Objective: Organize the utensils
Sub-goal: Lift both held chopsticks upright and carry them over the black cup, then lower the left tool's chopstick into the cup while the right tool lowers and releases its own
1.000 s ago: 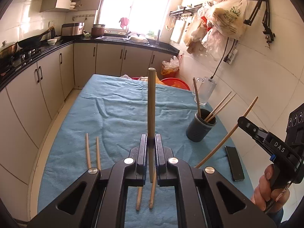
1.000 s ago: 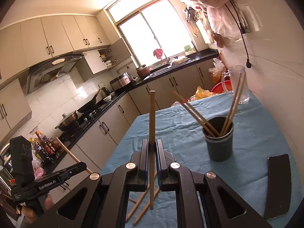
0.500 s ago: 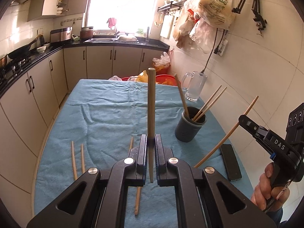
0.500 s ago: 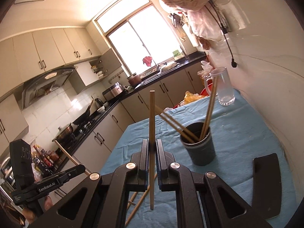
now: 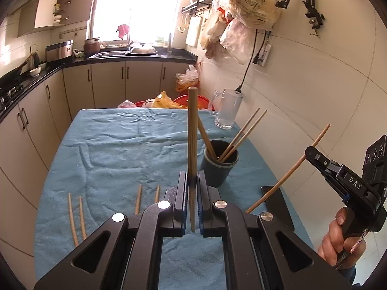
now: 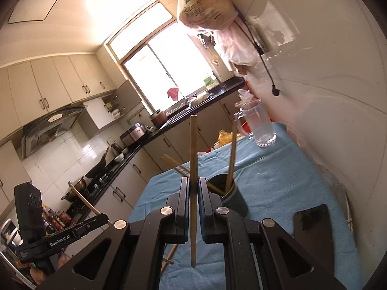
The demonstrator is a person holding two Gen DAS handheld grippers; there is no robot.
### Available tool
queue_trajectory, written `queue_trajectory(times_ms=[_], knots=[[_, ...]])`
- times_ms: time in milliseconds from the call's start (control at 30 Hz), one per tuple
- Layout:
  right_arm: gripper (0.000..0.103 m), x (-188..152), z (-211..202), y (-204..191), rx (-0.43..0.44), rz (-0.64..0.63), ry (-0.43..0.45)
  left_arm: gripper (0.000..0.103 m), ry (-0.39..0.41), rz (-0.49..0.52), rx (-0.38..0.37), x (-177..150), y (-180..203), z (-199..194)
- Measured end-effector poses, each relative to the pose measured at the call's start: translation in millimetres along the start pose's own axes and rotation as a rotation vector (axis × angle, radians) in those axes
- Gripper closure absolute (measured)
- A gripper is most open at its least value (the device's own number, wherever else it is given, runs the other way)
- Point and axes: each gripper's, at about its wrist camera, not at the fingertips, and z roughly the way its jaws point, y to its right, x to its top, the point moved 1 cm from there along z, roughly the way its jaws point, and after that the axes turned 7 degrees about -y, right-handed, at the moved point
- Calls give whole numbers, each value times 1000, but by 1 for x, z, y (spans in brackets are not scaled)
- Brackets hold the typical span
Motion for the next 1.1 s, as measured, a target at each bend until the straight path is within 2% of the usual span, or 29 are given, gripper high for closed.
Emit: queue_trajectory(times_ms=[267,667,900,1100], knots=[[96,11,-14,22,-32,32,23,96,-1,21,-26,12,17,10],[96,43,-22,19,-48,18,81,96,35,55,-56,50,44,20],[96,71,-11,14,-47,-4,122,96,72,60,-62,80,54,24],[96,91,16,9,-56,-45,110,96,109,50,-73,108,61,32]])
